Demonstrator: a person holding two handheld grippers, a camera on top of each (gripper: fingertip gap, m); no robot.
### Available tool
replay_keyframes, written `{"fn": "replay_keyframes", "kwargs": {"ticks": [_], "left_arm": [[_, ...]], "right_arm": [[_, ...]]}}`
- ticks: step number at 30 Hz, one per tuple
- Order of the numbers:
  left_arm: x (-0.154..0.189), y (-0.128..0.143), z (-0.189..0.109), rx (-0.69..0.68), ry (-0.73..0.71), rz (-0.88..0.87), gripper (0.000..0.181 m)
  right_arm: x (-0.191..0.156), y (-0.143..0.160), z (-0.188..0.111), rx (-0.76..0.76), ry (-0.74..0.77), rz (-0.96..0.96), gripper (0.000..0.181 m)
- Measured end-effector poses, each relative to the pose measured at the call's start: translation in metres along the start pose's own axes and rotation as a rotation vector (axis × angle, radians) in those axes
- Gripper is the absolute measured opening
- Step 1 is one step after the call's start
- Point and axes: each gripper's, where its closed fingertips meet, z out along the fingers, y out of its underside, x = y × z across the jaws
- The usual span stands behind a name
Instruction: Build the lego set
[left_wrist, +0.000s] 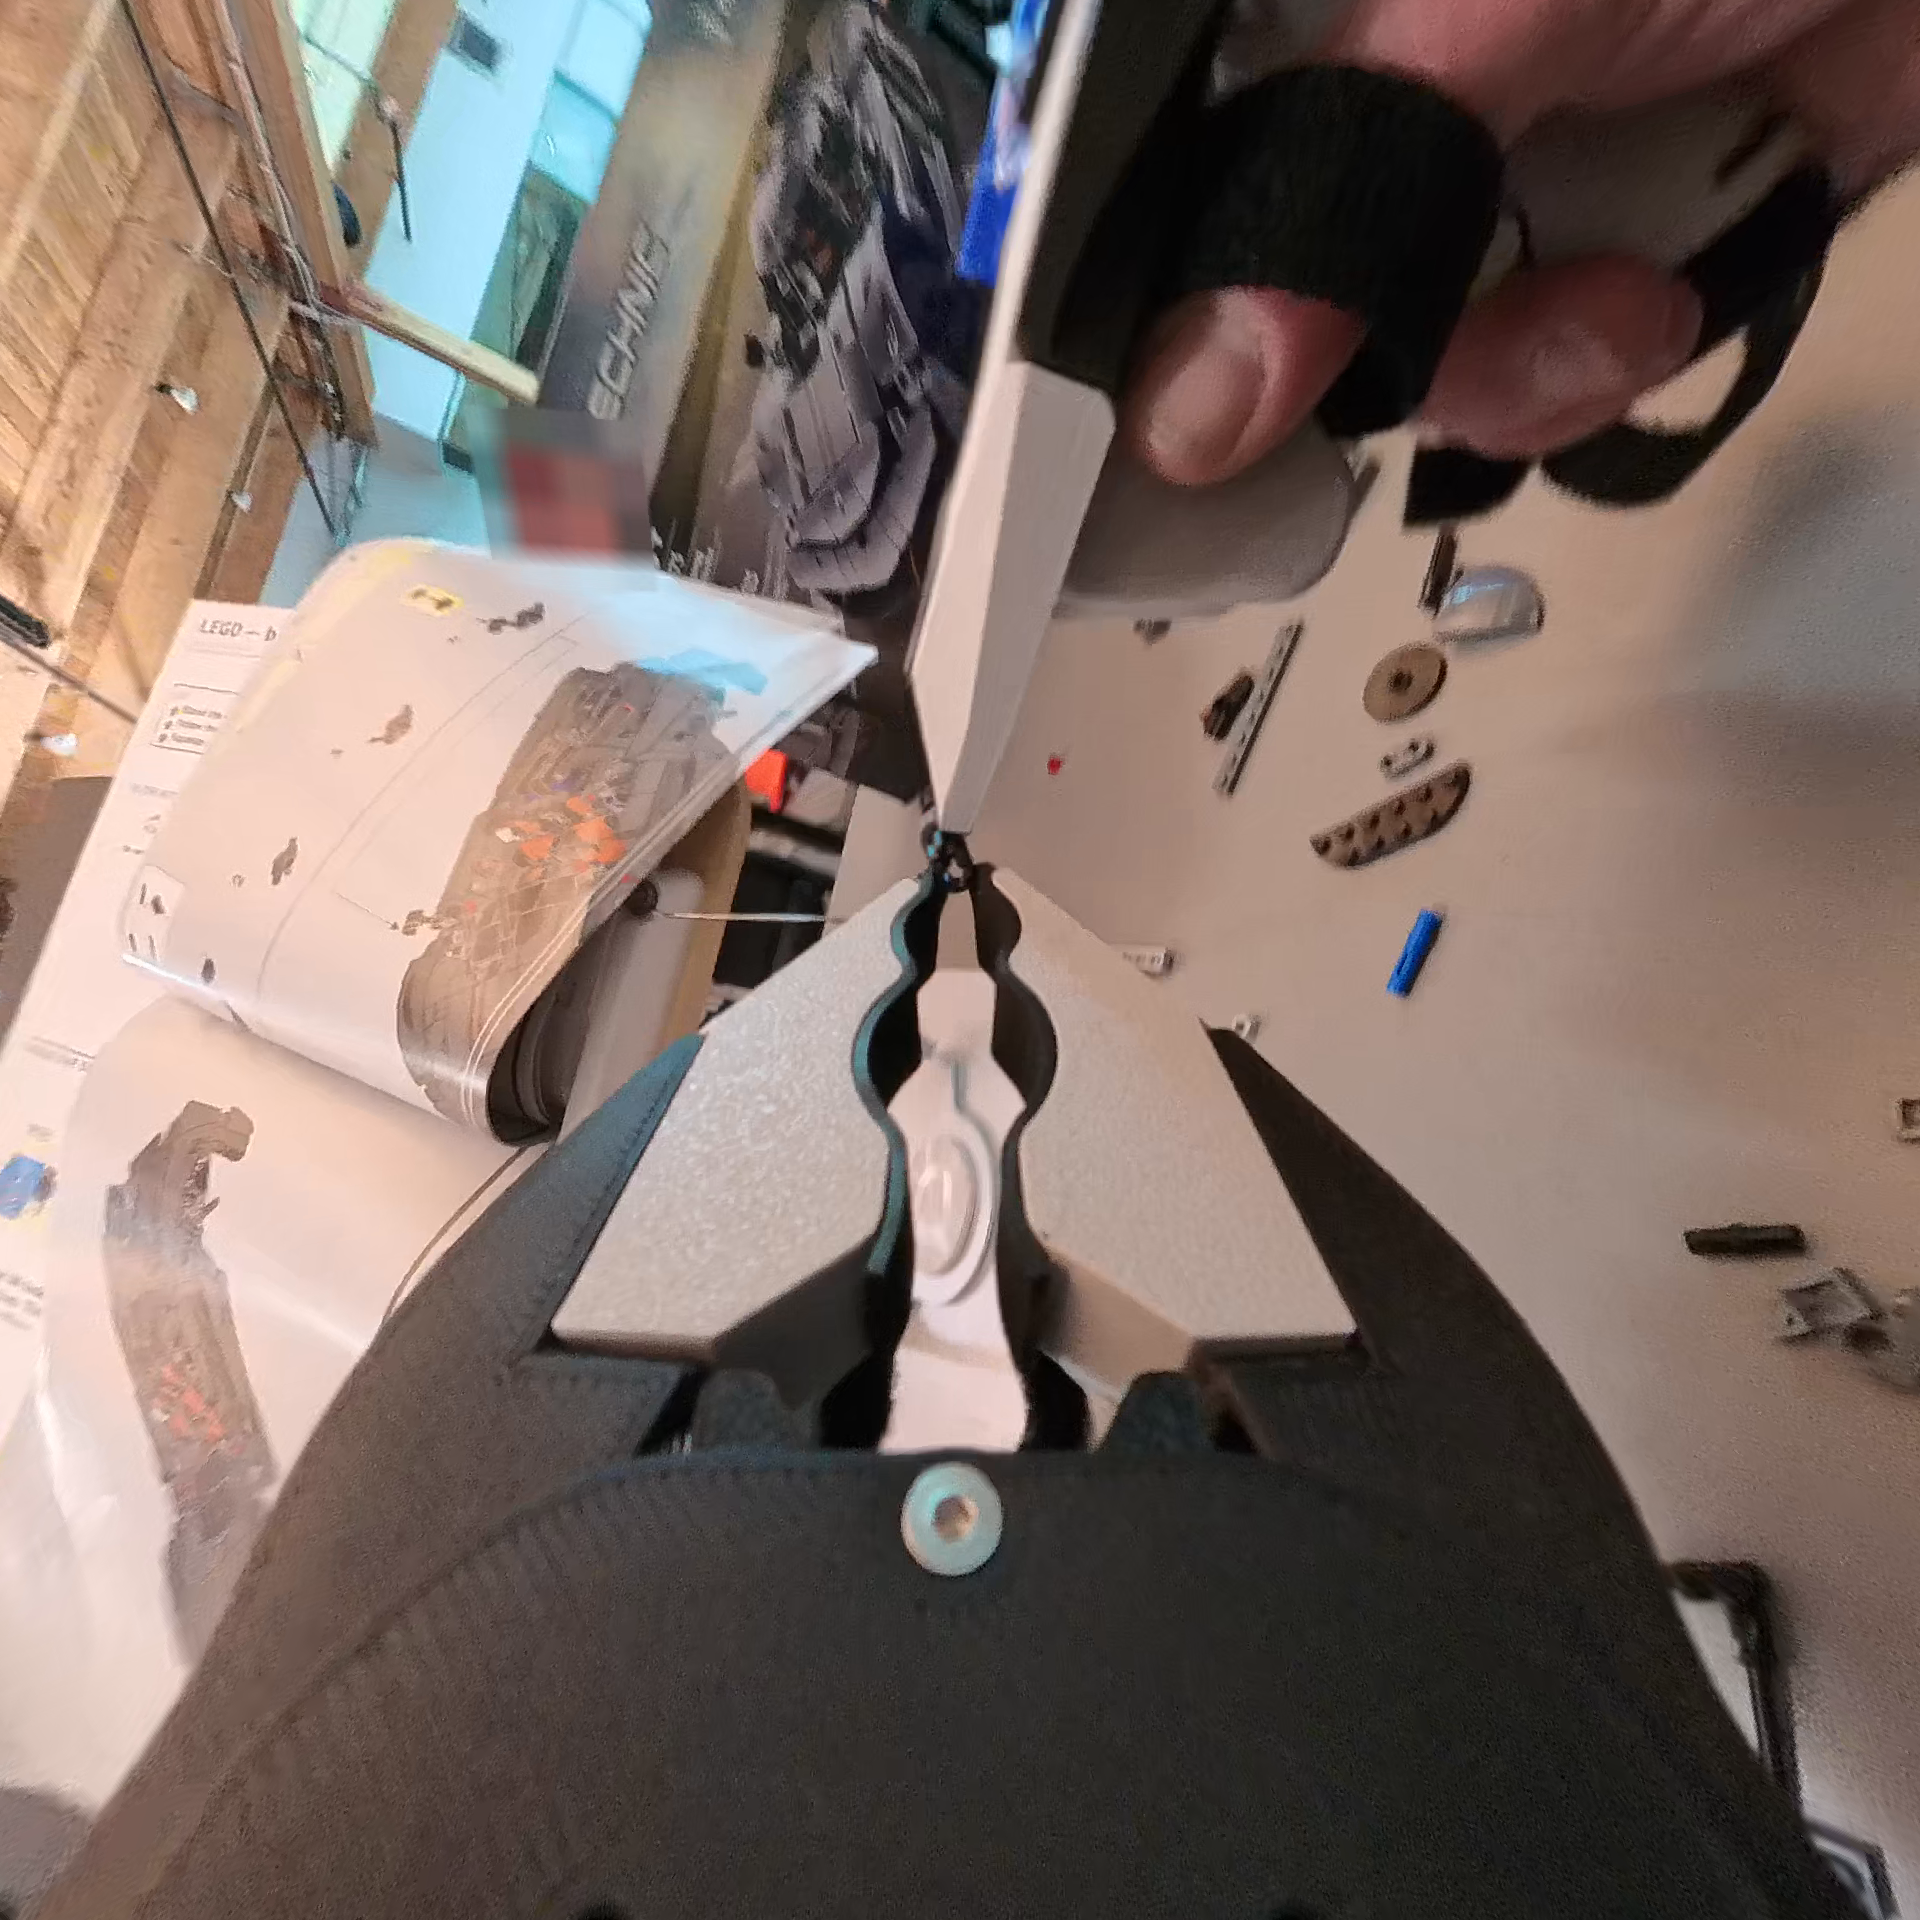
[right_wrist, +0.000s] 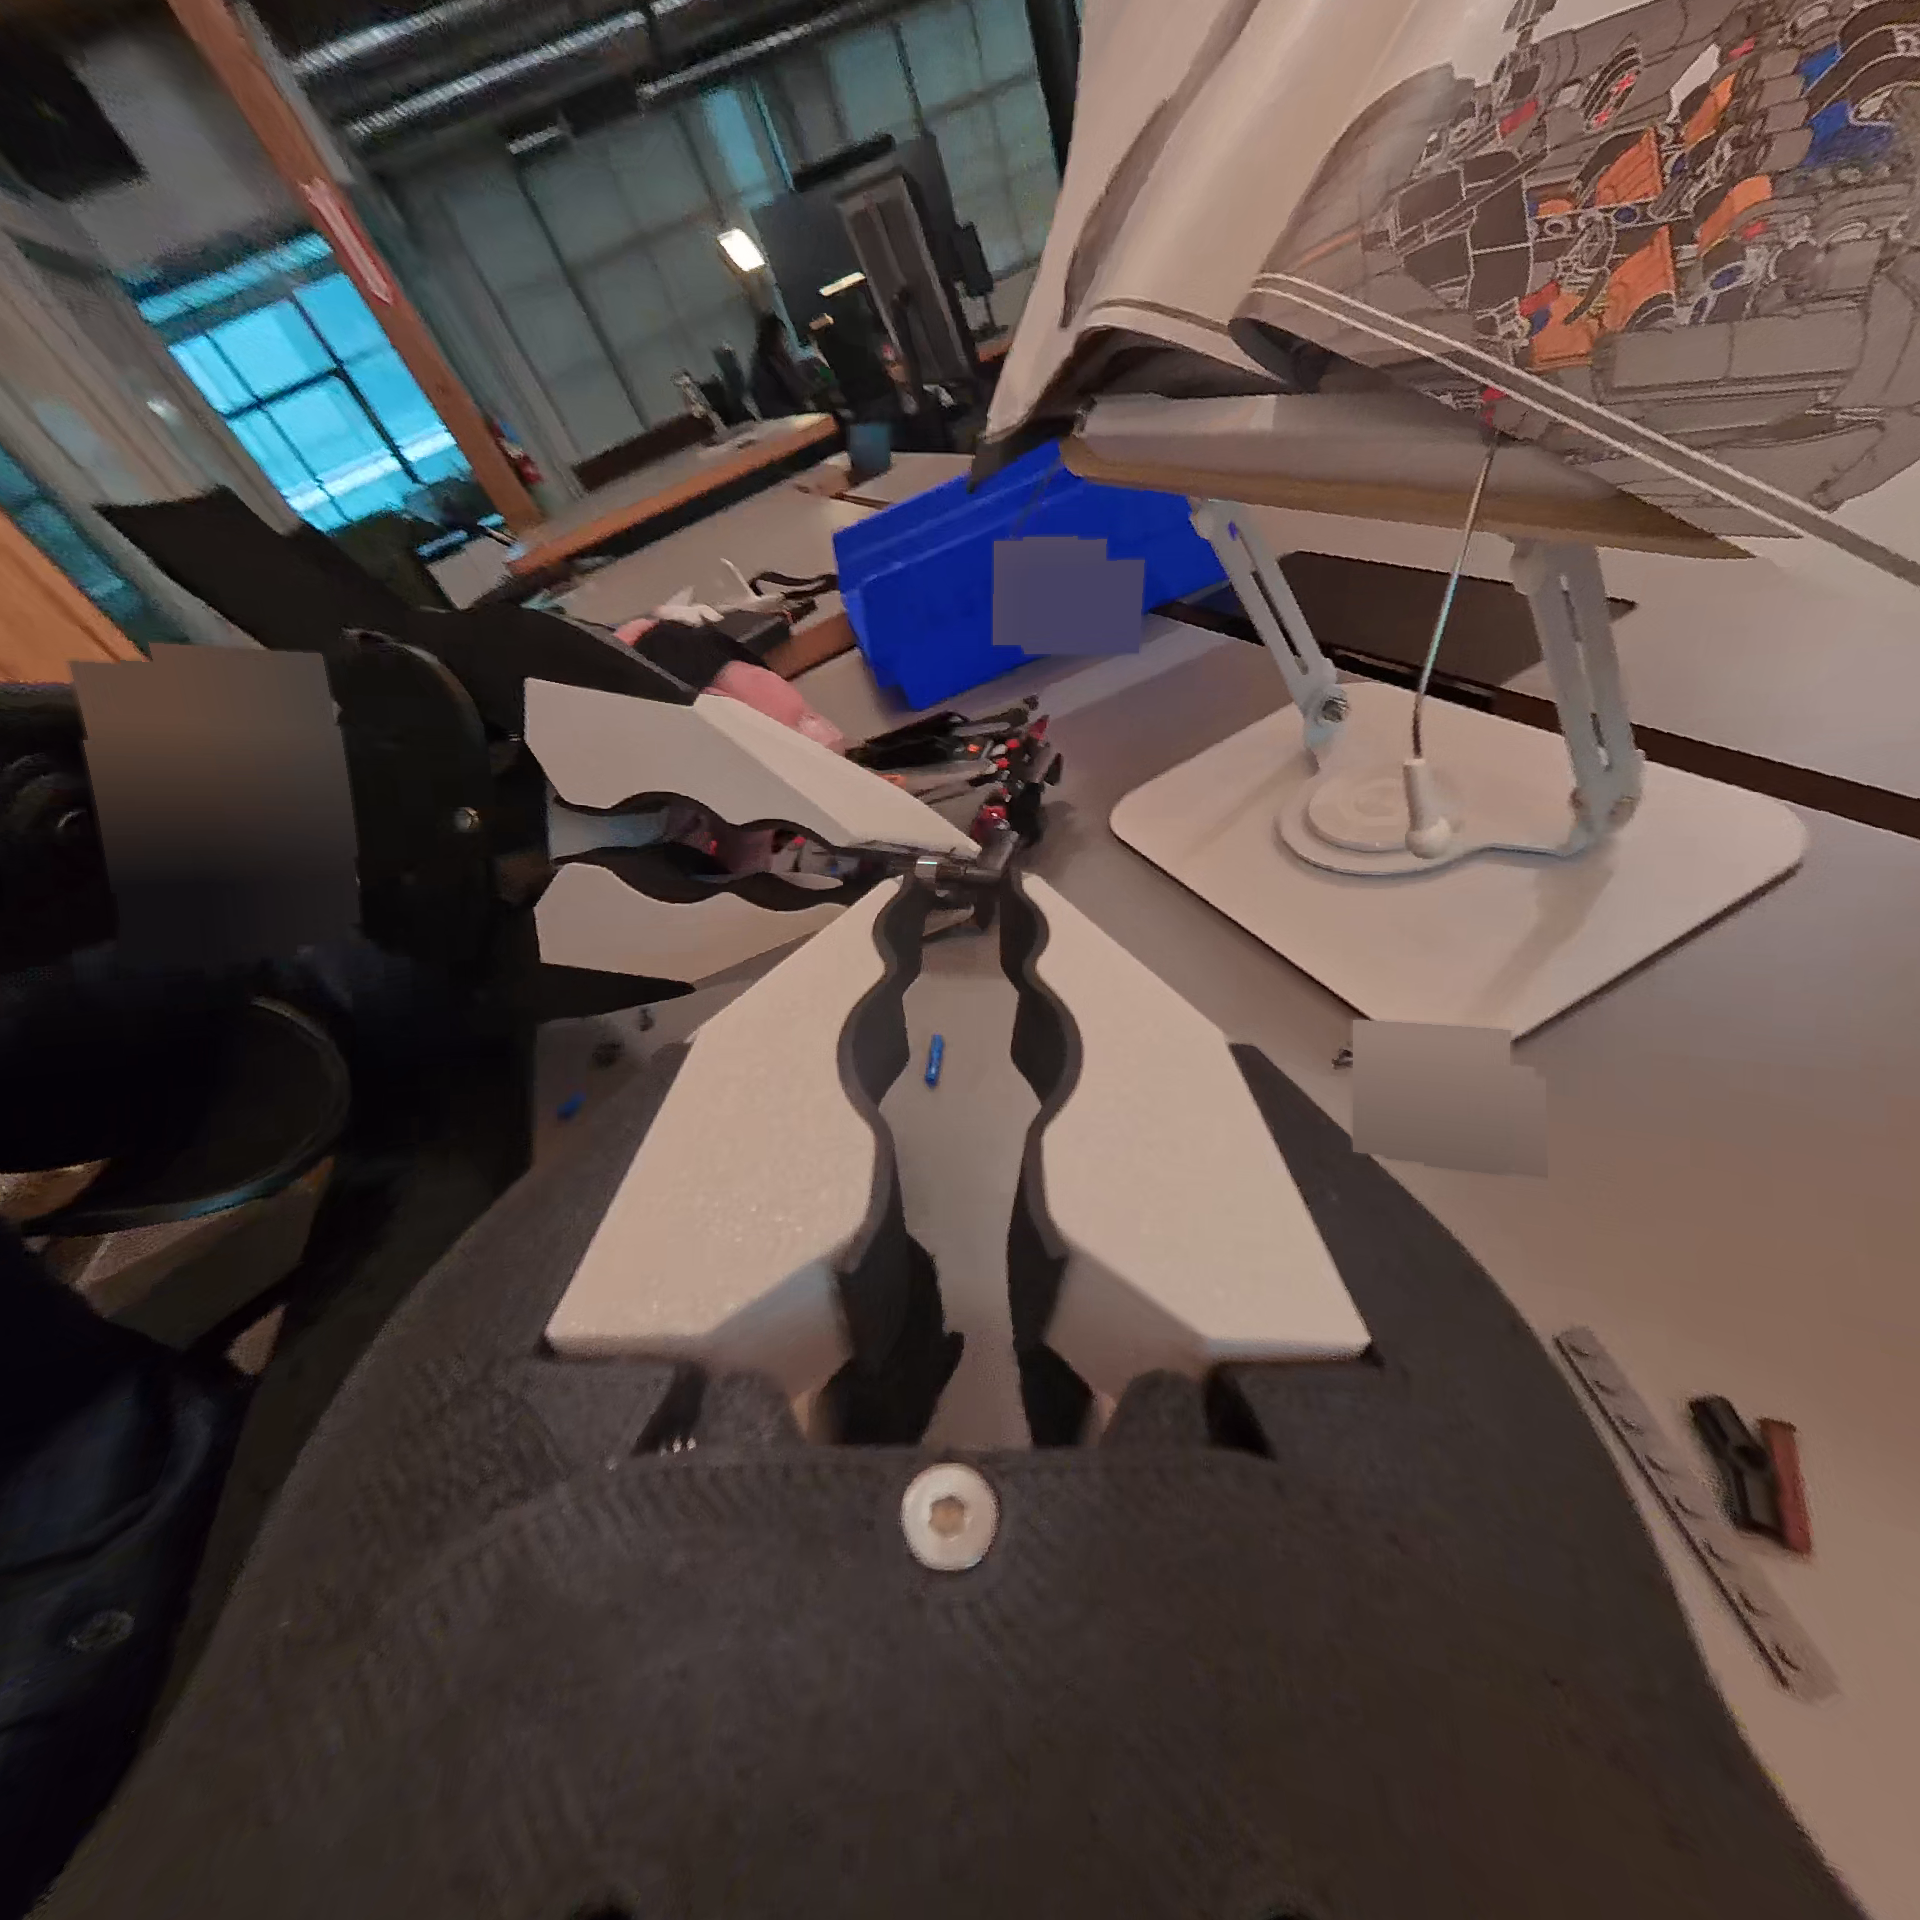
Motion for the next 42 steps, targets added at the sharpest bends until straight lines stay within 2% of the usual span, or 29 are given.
{"fn": "replay_keyframes", "kwargs": {"ticks": [4, 9, 12, 16, 25, 42], "left_arm": [[-0.006, -0.008, -0.007, 0.101, 0.074, -0.144, 0.004], [-0.01, -0.022, -0.021, 0.274, 0.282, -0.394, 0.013], [-0.007, -0.035, -0.032, 0.399, 0.404, -0.498, 0.003], [-0.003, -0.045, -0.041, 0.499, 0.511, -0.574, 0.005], [0.003, -0.046, -0.046, 0.508, 0.598, -0.598, 0.002], [0.015, -0.04, -0.043, 0.428, 0.644, -0.559, 0.002]], "right_arm": [[-0.003, -0.008, -0.007, 0.056, -0.083, 0.007, 0.012], [-0.024, -0.016, -0.013, 0.098, -0.217, -0.053, 0.012], [-0.034, -0.02, -0.017, 0.119, -0.286, -0.066, 0.012], [-0.046, -0.017, -0.017, 0.105, -0.332, -0.123, 0.012], [-0.054, -0.015, -0.017, 0.085, -0.334, -0.187, 0.012], [-0.055, -0.004, -0.016, -0.022, -0.255, -0.371, 0.011]]}}
